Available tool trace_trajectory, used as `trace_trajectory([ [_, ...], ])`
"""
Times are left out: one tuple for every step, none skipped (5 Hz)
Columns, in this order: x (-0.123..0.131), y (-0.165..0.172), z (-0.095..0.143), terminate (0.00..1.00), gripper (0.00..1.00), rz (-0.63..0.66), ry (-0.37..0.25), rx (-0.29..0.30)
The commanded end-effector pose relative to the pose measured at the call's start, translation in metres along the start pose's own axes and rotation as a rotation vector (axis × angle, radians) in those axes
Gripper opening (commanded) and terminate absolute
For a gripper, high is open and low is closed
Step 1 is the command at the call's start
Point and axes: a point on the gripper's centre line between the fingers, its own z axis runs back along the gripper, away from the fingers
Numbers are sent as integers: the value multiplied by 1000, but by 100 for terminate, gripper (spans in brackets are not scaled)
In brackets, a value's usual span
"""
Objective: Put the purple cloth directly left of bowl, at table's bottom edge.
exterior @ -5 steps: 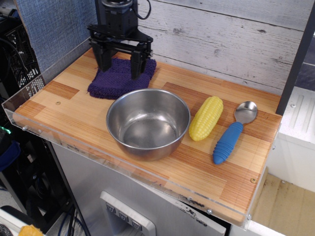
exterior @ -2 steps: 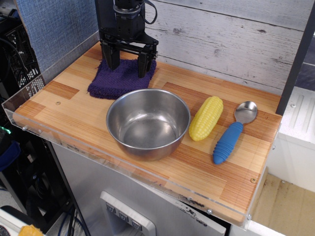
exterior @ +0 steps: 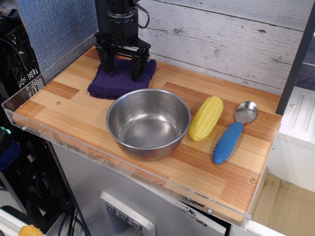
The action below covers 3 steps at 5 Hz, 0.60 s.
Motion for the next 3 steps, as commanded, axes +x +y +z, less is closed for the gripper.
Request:
trace_trajectory([
  [1, 14, 0, 0, 100, -12, -62, -42],
  [-3, 6, -19, 0, 100, -104, -137, -28],
  [-16, 5, -31, 0, 100, -173, -128, -19],
])
